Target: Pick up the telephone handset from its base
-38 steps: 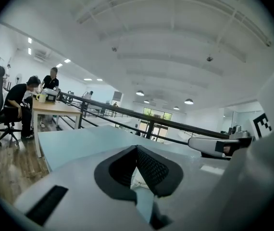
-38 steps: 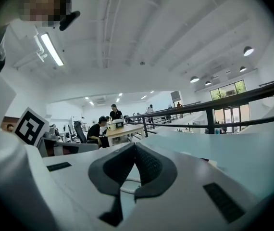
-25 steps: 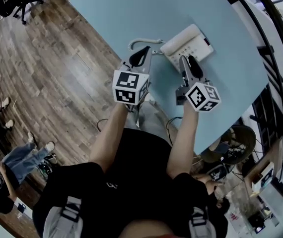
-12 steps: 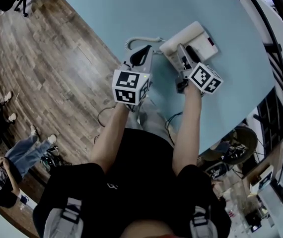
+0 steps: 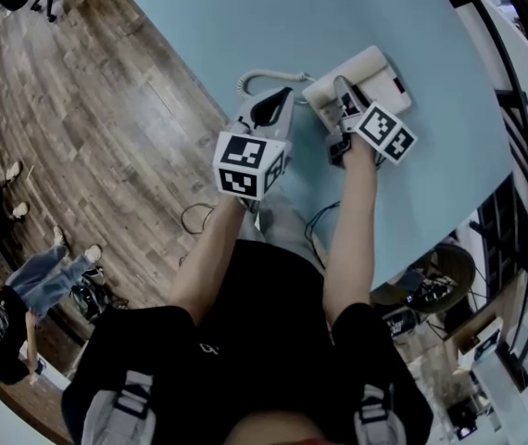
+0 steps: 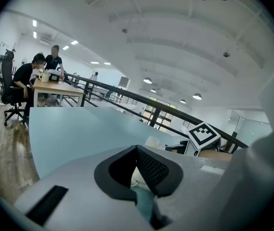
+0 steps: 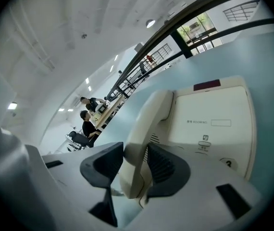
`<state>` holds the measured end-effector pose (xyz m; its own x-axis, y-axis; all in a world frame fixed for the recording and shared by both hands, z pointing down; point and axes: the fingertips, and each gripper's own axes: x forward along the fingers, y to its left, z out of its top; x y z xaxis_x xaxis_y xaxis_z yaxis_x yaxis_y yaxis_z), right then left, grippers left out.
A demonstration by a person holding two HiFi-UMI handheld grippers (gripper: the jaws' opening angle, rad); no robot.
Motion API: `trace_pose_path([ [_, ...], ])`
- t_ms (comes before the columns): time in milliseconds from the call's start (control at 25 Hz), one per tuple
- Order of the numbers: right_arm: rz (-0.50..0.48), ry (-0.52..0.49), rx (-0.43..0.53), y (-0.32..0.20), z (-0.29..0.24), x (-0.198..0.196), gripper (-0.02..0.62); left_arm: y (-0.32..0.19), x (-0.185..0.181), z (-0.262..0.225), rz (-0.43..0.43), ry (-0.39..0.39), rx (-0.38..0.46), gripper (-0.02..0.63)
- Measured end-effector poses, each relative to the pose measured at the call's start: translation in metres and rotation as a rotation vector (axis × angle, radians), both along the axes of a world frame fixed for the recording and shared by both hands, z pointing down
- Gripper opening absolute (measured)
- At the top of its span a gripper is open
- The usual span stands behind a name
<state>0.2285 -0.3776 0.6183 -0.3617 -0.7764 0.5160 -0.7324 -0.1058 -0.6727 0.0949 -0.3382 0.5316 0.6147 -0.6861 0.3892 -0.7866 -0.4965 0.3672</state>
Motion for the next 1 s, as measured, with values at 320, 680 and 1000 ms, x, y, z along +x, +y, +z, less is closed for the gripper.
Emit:
trace_pose_path([
  [320,0.096,-0.092,0.041,0.003,-0.013,-0.004,0.075,0.004,-0.012,-0.017,-0.016,0.033,0.019,0.0],
  [680,0.026,-0.043,0.274,0.018,-0.099,-0.043,0.072,0.008,-0.036,-0.055,-0.028,0.053,0.098,0.0],
  [1000,-0.077,0.164,0.518,0.034,-0.202,-0.069,0.074,0.003,-0.06,-0.125,-0.032,0.077,0.243,0.0],
])
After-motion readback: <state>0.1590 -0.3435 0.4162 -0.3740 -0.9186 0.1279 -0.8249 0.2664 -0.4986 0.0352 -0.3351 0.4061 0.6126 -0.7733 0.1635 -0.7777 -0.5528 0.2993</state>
